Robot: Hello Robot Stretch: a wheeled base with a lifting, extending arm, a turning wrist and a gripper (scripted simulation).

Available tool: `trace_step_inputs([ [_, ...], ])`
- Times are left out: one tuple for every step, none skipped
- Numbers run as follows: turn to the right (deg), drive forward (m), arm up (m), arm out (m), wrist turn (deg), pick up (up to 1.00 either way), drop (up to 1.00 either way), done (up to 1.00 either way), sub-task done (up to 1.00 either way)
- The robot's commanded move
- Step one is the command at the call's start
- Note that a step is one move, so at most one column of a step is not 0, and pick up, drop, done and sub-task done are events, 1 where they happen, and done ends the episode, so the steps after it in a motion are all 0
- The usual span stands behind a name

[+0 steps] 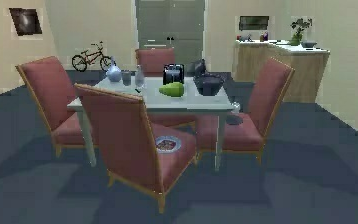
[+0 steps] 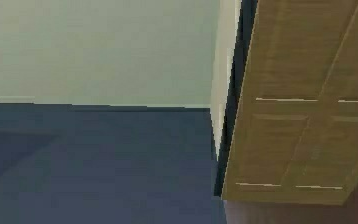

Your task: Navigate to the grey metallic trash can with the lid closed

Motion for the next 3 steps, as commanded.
trace_step_inputs([
  [-45.0,0.00,0.00,0.00,0.0,0.00,0.00,0.00,0.00],
  [-3.0,0.00,0.00,0.00,0.0,0.00,0.00,0.00,0.00],
  [0.0,0.75,0.00,0.00,0.0,0.00,0.00,0.00,0.00],
])
